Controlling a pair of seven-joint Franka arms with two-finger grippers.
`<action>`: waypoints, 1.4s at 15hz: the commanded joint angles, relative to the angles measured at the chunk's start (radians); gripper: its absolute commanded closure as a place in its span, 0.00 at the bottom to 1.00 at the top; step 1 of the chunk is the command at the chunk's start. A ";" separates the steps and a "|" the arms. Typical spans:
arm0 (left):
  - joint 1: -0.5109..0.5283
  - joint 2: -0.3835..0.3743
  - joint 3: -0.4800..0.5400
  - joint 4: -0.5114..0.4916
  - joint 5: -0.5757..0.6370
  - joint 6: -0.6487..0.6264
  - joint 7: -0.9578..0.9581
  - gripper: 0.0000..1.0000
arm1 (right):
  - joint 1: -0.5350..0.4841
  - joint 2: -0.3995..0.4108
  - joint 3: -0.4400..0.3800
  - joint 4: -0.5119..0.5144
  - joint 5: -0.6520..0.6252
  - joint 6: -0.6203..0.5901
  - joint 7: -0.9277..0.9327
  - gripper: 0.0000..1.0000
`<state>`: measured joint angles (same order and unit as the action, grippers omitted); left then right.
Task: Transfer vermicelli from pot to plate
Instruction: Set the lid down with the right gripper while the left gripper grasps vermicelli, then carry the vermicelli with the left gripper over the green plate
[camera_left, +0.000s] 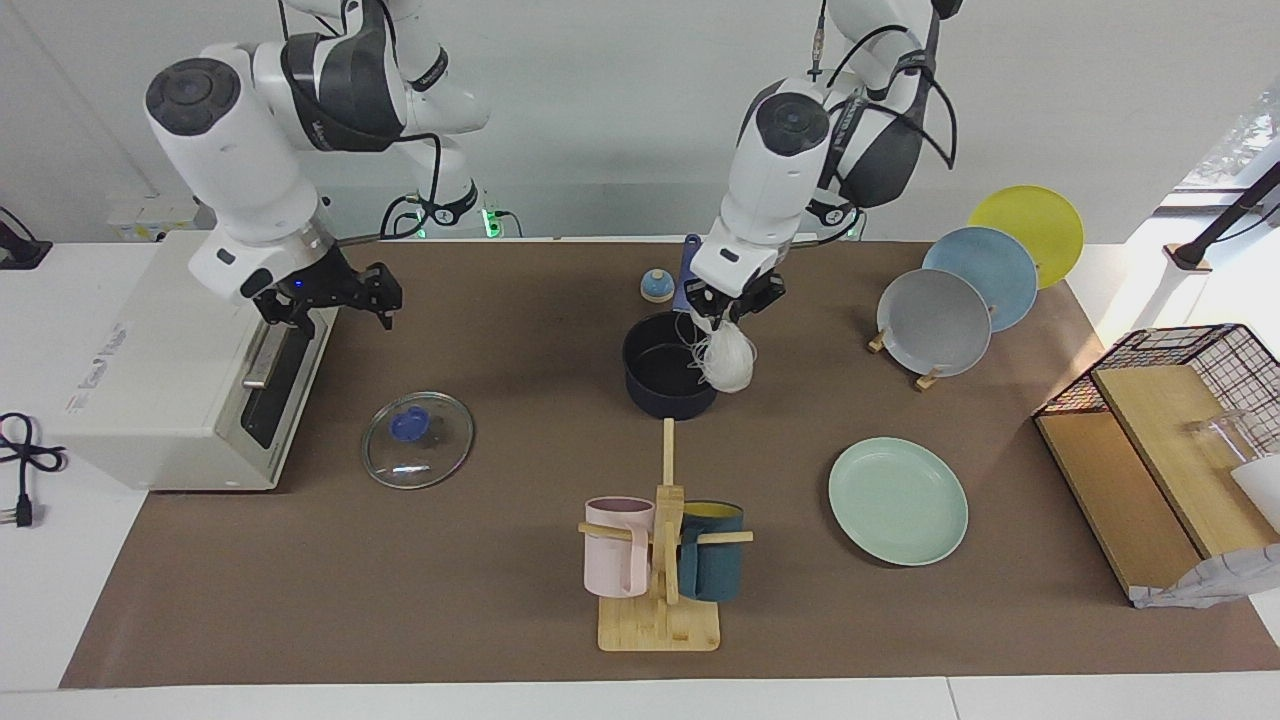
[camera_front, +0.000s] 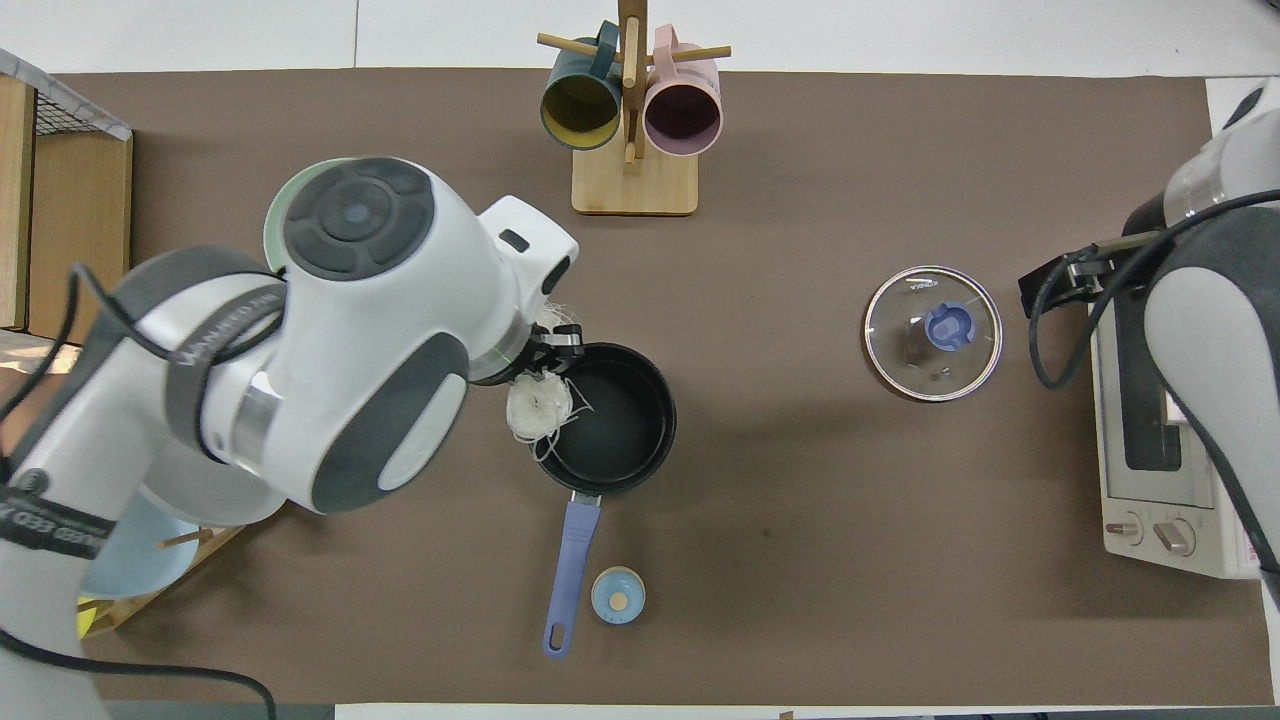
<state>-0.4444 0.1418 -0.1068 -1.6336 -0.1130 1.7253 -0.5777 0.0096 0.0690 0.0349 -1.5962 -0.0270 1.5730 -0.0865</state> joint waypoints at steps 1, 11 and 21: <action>0.122 -0.014 -0.001 0.072 -0.054 -0.096 0.109 1.00 | -0.011 -0.041 0.006 0.034 -0.011 -0.085 -0.006 0.00; 0.409 0.136 0.004 0.061 -0.008 0.152 0.518 1.00 | -0.014 -0.090 0.003 0.024 -0.004 -0.107 0.008 0.00; 0.411 0.283 0.002 -0.032 0.104 0.460 0.585 1.00 | -0.014 -0.129 0.003 -0.004 0.002 -0.113 0.014 0.00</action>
<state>-0.0231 0.4115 -0.1086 -1.6600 -0.0480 2.1436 -0.0055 0.0060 -0.0150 0.0315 -1.5617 -0.0267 1.4704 -0.0822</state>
